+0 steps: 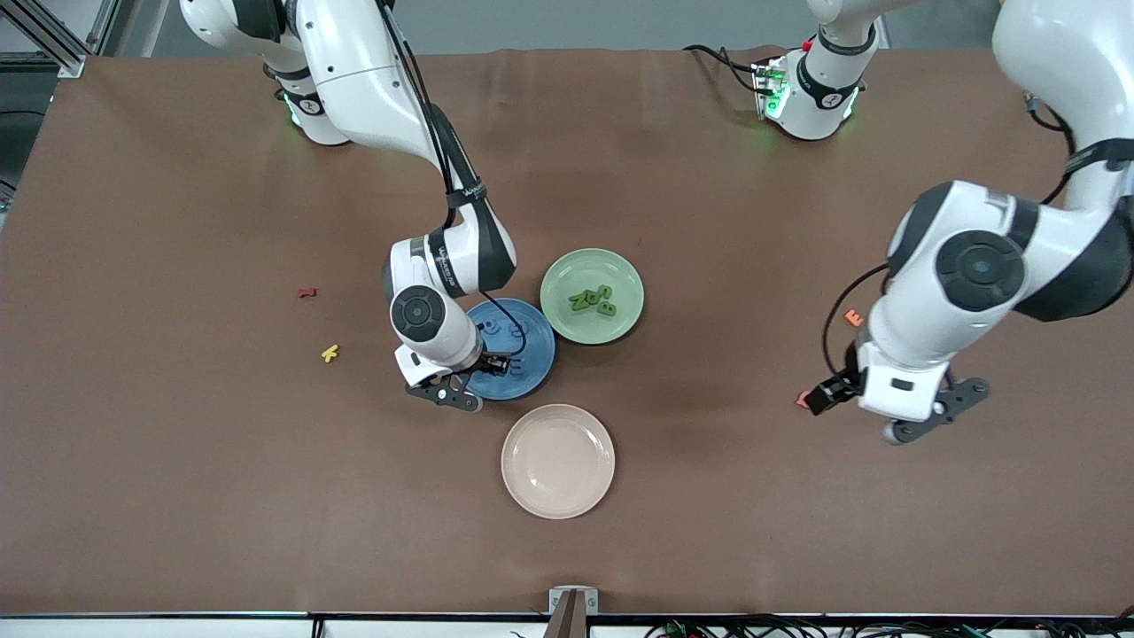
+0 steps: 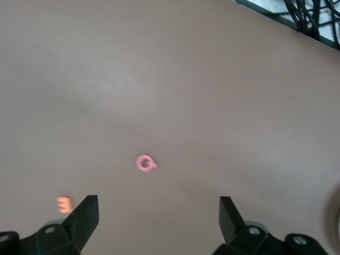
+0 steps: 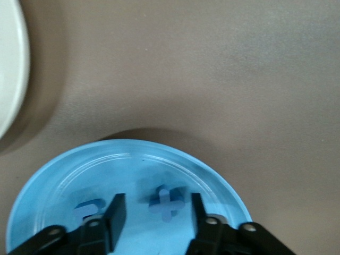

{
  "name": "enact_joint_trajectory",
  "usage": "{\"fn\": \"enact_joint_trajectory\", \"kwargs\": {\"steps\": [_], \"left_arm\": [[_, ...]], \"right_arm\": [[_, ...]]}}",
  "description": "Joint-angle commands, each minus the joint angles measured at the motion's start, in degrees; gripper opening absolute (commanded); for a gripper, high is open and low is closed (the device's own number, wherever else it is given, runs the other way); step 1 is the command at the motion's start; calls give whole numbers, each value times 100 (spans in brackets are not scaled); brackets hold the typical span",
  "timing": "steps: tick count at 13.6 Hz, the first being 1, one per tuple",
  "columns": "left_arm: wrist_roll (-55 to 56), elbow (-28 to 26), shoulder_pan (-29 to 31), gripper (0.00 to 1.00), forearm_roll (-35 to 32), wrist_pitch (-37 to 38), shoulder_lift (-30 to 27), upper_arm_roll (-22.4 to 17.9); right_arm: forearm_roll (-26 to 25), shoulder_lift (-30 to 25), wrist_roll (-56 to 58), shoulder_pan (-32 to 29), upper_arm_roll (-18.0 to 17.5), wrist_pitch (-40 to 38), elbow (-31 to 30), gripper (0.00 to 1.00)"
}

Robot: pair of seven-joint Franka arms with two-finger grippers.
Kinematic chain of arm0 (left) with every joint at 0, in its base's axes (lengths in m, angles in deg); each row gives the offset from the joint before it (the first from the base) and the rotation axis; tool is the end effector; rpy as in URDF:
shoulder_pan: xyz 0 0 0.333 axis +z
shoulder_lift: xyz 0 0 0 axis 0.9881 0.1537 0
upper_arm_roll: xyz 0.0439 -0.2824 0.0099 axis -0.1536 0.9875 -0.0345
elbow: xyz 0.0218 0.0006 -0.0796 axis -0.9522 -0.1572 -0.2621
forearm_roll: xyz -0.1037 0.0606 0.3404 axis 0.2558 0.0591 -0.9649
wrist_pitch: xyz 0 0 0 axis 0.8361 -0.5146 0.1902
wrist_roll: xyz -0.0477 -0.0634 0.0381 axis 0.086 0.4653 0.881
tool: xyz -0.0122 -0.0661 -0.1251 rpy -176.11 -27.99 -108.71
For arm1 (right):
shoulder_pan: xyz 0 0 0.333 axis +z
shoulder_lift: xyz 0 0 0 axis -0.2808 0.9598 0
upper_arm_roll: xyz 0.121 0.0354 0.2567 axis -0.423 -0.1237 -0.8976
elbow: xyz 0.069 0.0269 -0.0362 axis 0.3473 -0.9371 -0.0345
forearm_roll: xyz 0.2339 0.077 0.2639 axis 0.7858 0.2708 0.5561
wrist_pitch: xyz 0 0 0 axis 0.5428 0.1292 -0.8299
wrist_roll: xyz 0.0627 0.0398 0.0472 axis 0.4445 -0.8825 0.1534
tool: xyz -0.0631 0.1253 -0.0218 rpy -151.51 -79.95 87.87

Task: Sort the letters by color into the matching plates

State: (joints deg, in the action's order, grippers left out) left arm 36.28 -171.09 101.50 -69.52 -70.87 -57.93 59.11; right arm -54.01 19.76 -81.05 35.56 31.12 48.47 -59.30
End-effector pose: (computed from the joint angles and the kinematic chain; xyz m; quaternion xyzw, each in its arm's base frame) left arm 0.6306 -0.1392 0.3920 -0.9740 -0.2151 -0.0570 0.0426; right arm 0.5615 0.3314 0.1688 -0.9893 0.1389 0.0332 0.0295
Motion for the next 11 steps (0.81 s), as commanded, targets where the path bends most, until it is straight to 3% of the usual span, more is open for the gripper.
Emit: {"fn": "enact_joint_trajectory", "kwargs": {"steps": [1,6,9,10,11], "left_arm": [[-602,-2,154,100,42,448,-485,39],[-1368,7,190,100,305,1213,-1223,39],[-1902,-2,243,100,648,1338,-1653,-65],[-2131,-19,68,100,745,1381,-1830,-371],[-2377,-20,-316,100,1050,1477,-2049,-931]], "right_arm": [[82,-168,-7,-71,-18,-394,170,100],[-101,-1933,107,-54,649,-3011,91,100],[-1268,-3215,300,-80,738,-3936,-171,100],[-1620,-3637,362,-80,739,-3999,-364,100],[-2015,-4033,432,-80,739,-3991,-584,100]]}}
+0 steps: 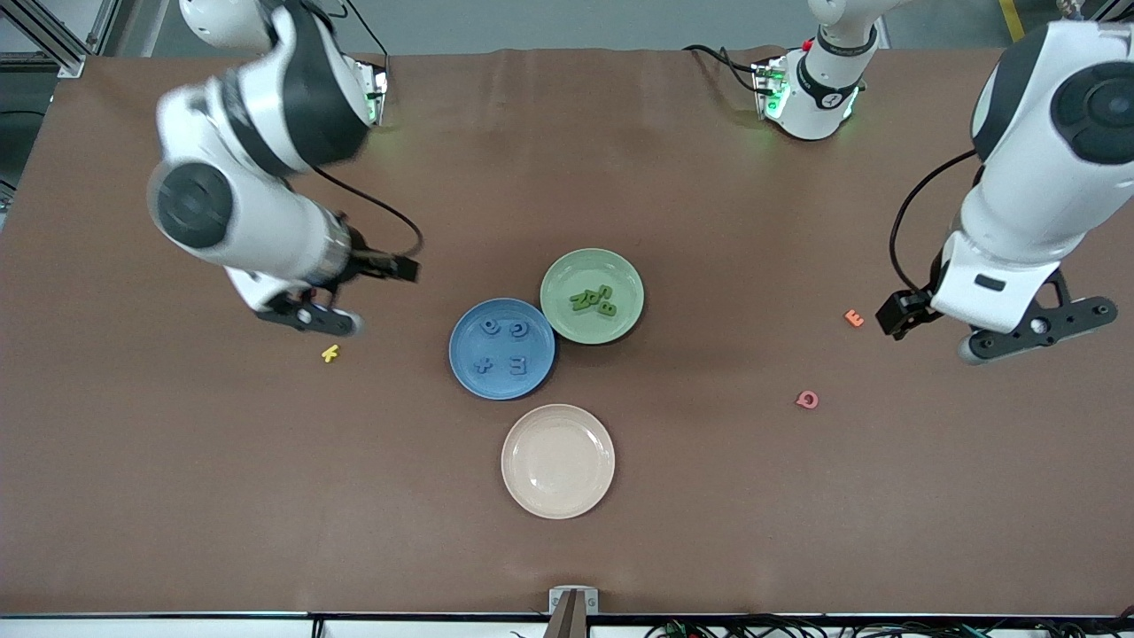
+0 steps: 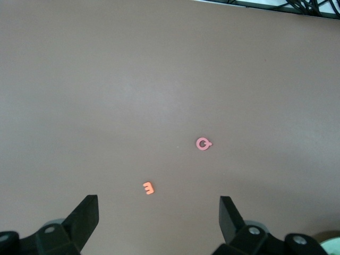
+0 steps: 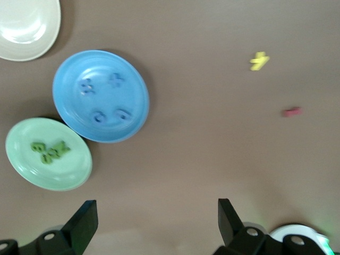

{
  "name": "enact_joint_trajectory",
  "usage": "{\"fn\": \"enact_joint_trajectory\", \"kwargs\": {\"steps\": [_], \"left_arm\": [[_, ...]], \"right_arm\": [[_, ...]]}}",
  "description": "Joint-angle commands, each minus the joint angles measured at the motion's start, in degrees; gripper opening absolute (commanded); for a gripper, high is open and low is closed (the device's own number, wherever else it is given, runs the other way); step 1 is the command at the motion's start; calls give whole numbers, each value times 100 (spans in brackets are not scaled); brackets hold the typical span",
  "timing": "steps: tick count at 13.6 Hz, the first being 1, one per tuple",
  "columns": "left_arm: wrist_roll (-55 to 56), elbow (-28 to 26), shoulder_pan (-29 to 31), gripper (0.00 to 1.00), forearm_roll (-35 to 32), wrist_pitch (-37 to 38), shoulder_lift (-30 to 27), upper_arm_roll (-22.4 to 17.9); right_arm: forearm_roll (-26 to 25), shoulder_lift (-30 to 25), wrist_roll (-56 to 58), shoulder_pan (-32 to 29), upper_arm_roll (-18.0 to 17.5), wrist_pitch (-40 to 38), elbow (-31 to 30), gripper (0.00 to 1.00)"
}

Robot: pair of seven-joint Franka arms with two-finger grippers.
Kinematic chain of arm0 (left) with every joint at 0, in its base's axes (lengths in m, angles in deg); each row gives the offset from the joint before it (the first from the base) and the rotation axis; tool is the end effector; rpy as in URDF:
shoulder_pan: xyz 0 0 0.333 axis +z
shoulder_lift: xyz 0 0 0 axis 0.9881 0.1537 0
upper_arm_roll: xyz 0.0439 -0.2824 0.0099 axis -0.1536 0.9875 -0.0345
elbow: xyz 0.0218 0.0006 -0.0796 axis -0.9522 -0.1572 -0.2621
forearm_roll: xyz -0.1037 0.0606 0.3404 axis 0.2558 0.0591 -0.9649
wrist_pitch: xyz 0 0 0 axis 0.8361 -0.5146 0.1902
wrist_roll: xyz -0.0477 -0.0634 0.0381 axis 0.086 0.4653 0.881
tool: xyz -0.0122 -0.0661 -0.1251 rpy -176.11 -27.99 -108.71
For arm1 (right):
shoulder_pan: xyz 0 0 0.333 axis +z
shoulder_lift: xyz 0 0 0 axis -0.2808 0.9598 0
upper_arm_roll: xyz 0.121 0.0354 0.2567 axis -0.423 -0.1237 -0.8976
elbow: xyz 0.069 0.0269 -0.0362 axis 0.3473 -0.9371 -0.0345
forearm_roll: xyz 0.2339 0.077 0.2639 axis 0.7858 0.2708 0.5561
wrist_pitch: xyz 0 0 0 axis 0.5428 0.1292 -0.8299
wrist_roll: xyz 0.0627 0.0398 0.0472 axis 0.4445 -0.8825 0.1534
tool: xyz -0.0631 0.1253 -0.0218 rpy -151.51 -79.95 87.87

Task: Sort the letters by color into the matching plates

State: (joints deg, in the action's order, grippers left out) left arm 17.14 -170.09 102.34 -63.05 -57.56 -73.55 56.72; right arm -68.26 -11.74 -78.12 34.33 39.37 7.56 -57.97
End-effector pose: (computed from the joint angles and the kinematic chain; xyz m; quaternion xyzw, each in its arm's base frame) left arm 0.5760 -0.1144 0.5135 -0.9873 -0.1081 -0.0556 0.1023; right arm 0.5129 0.2149 0.4560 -0.9860 0.0957 0.1348 0.0232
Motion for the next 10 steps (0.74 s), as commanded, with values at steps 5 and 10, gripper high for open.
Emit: {"fn": "enact_joint_trajectory", "kwargs": {"steps": [5,10], "left_arm": [[-2300,-479,-1545,100,1741,382,-1358,-2945],[-2364,-515,-2310,100,2067,586,-1482,-3861]], "right_arm": [[-1077,-1274,1491,-675,-78,117,-825,100],[-1551,-1398,2099,-1160,-78,143,-623,100]]}}
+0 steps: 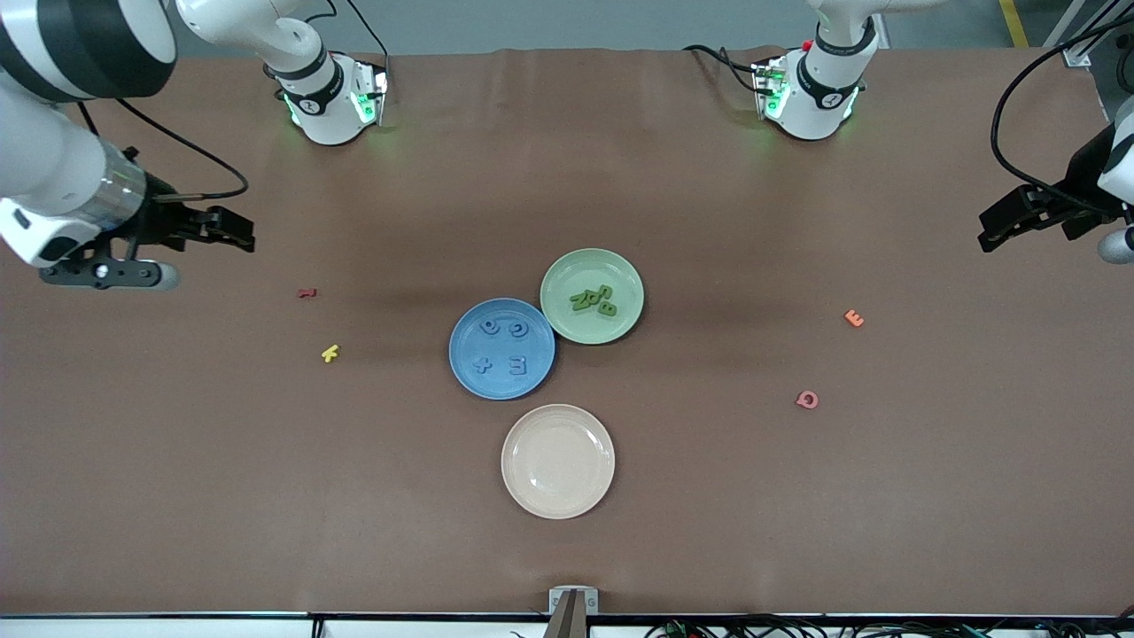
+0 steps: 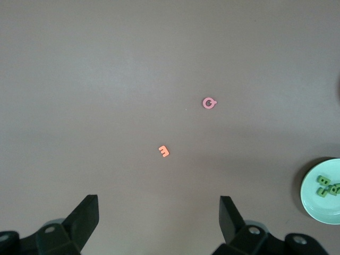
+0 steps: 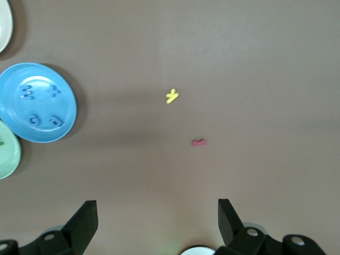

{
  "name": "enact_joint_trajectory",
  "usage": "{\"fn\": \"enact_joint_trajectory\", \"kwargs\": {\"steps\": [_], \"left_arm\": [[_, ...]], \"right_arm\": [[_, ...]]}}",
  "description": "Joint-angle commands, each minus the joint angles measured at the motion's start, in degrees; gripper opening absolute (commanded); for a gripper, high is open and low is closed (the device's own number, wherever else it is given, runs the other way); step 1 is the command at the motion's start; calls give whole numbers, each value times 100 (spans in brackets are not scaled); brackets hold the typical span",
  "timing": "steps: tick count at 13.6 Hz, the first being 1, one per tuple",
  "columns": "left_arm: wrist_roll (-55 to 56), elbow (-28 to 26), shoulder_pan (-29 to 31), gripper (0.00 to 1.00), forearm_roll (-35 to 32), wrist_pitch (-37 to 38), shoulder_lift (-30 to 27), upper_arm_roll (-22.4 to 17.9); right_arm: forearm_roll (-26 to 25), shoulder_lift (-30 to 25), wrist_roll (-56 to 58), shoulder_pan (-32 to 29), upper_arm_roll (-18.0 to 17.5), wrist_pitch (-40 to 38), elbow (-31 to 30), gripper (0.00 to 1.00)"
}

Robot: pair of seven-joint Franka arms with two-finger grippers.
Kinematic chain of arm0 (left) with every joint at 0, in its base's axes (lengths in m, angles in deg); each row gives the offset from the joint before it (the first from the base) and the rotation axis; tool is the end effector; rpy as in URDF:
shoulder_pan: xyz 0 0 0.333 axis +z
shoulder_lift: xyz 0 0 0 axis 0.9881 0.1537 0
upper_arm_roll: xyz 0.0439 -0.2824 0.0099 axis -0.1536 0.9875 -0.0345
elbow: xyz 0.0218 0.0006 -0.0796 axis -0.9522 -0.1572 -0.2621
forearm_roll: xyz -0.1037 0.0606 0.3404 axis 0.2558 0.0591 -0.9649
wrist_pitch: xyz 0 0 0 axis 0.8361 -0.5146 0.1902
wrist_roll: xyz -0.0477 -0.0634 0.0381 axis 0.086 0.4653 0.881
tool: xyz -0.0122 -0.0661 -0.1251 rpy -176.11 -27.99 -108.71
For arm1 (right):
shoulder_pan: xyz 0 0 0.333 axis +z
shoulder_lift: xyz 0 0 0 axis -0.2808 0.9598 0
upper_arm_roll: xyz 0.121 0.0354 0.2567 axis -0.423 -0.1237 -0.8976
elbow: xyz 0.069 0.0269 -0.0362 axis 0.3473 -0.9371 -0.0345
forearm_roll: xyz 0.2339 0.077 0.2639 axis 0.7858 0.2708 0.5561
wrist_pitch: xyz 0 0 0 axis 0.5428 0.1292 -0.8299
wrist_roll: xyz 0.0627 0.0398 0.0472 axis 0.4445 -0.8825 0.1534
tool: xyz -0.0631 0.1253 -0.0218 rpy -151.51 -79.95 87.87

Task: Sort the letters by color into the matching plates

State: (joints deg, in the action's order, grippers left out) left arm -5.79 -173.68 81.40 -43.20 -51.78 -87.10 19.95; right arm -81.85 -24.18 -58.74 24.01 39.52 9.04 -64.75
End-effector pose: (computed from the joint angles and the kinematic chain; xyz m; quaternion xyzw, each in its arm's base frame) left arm 0.5242 -0.0332 0.5745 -0.9981 -0.0544 -0.0121 0.0251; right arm 0.5113 0.0576 0.5052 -0.9970 0.0116 0.0769 0.0053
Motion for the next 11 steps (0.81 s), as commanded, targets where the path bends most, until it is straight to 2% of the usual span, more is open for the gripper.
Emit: {"fn": "enact_joint_trajectory", "kwargs": {"steps": [1,4,5,6,7,11], "left_arm": [[-71,-182,-278,100,82,0,-136,-237],[-80,-314,-226,100,82,0,-286,-237],[-80,-323,-217,100,82,0,-356,-237],[-71,-340,-226,100,91,0,-365,-228],[-80,-332,-235,100,91,0,-356,-211],[-71,-358,-270,100,82,-211,-268,-193]], "right_arm": [[-202,-153,170,-164,-102,-5,55,100],[-202,-127,162,-287,-225,4,108,100],[-193,-127,153,-444,-390,4,125,100],[-193,-127,109,-820,-801,-13,187,100],[-202,-118,92,-1354,-1371,4,196,100],[-193,-110,91,-4034,-4103,-5,266,100]]}}
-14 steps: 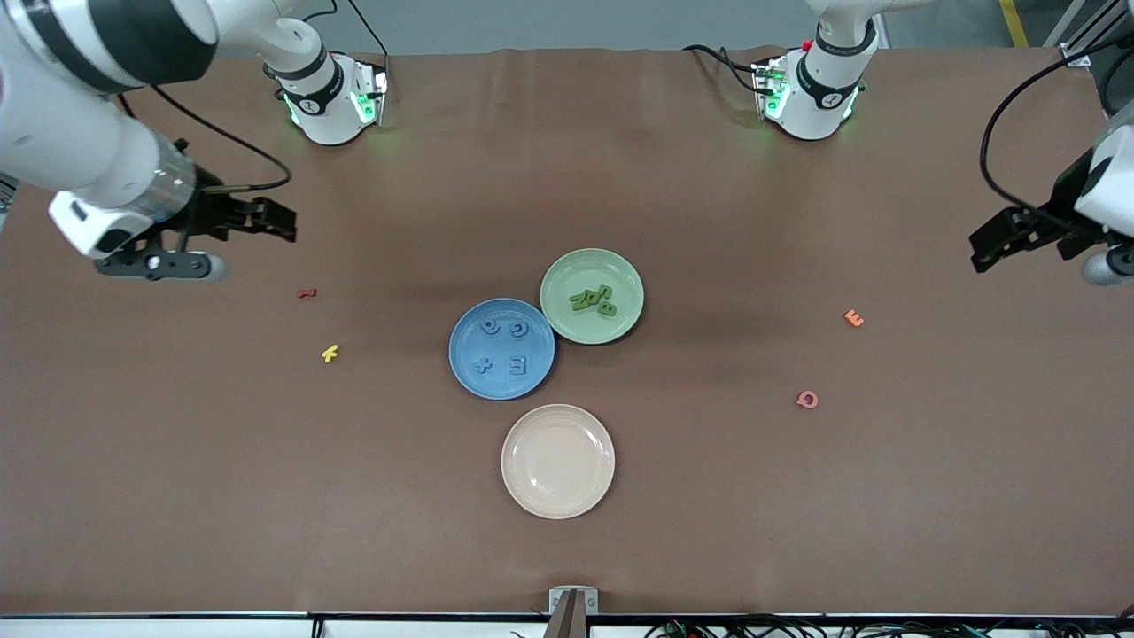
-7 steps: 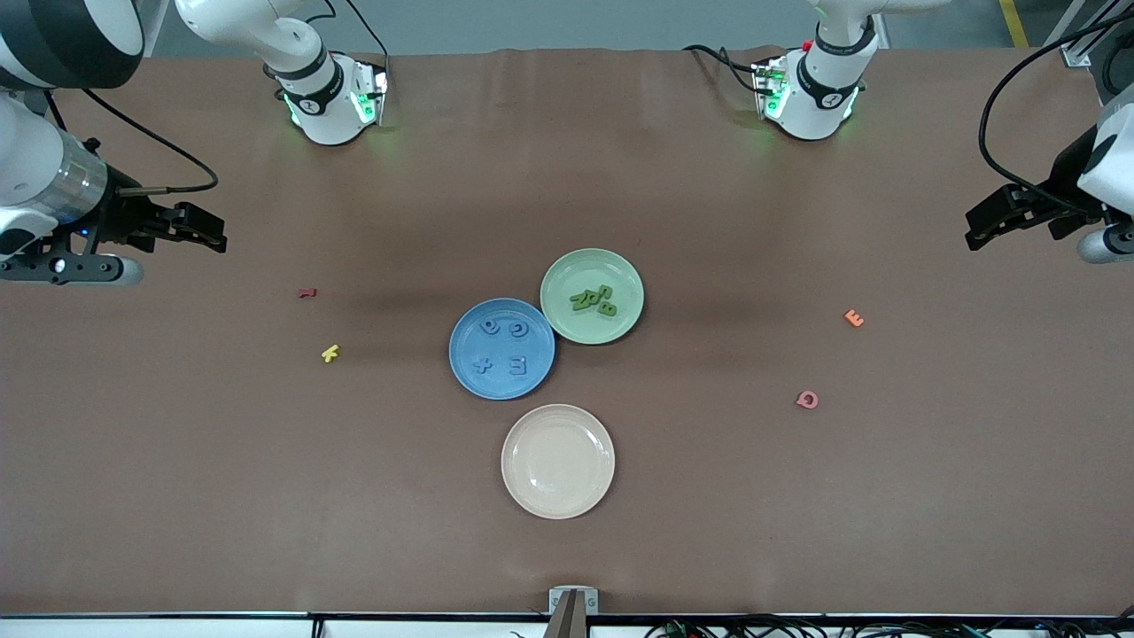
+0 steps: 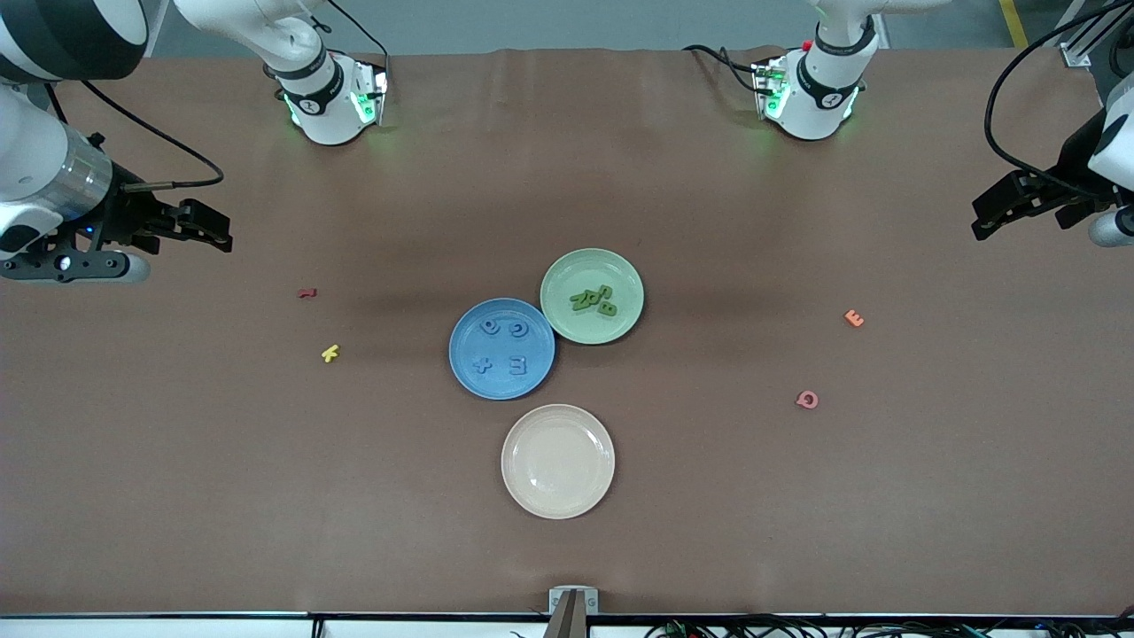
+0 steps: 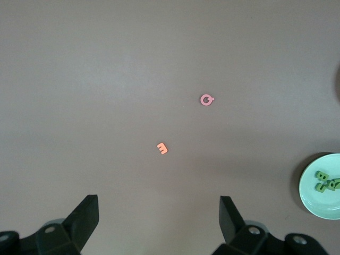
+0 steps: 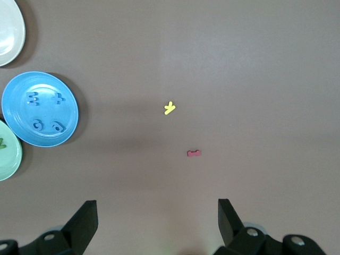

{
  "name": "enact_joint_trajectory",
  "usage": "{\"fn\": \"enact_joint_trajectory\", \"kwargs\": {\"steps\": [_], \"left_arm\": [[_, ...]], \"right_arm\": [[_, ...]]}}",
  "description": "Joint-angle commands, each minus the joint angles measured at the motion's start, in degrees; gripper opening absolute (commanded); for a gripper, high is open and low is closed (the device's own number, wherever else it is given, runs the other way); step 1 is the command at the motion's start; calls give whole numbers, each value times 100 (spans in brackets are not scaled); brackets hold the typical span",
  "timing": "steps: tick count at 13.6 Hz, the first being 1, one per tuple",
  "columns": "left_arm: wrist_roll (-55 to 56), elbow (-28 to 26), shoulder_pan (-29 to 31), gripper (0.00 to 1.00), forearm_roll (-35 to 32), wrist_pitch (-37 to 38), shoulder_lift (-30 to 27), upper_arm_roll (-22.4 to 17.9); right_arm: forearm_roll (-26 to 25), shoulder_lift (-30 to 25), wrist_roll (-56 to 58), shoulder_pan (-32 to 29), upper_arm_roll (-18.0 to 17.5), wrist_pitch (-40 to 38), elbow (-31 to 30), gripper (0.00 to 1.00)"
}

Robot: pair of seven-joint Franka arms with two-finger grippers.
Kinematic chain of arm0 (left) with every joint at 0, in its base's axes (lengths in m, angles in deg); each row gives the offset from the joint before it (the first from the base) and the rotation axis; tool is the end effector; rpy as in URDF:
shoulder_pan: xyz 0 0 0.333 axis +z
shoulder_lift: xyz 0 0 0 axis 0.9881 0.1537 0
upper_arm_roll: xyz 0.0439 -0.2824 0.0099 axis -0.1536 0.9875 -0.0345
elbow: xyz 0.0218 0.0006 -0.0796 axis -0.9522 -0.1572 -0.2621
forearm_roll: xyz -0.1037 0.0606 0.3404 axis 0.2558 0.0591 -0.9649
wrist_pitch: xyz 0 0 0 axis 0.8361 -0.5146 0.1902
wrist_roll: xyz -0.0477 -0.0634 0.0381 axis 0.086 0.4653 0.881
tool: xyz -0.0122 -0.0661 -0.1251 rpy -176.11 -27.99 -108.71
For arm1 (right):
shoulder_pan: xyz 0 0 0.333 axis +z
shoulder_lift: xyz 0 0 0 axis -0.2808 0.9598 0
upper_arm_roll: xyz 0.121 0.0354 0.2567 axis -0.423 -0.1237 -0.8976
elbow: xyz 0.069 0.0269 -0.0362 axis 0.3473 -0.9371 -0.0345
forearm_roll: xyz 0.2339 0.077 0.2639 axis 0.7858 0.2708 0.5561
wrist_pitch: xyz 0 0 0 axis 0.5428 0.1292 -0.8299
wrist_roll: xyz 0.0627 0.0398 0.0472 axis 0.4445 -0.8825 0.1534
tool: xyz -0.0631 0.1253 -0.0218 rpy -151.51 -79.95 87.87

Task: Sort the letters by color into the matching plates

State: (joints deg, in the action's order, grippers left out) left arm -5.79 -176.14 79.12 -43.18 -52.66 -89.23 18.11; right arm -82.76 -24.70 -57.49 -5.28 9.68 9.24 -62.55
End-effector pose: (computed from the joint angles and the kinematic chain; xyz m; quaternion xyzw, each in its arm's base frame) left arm 0.5152 -0.0371 0.5764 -0.9983 -0.0502 -0.0170 0.0255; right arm 0.5151 0.0575 0.5234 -0.9985 -0.0052 0.0547 0.0087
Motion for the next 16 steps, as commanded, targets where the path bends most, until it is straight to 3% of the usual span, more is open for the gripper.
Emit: {"fn": "enact_joint_trajectory", "kwargs": {"steps": [1,2,3,16], "left_arm": [[-71,-147,-51,100,80,-123,-81,-9],[-71,-156,-51,100,89,-132,-81,0],[-71,-165,-51,100,80,-132,-81,-9],[-88,-156,-51,100,185,-88,-161,175]], "right_arm": [[-102,-57,-34,-1668,-1674,-24,73,100],[-111,-57,-34,-2022,-2027,-33,99,100],[-111,-57,-34,-2165,-2144,-42,99,100],[-120,-48,19,-2429,-2119,-77,722,100]]}}
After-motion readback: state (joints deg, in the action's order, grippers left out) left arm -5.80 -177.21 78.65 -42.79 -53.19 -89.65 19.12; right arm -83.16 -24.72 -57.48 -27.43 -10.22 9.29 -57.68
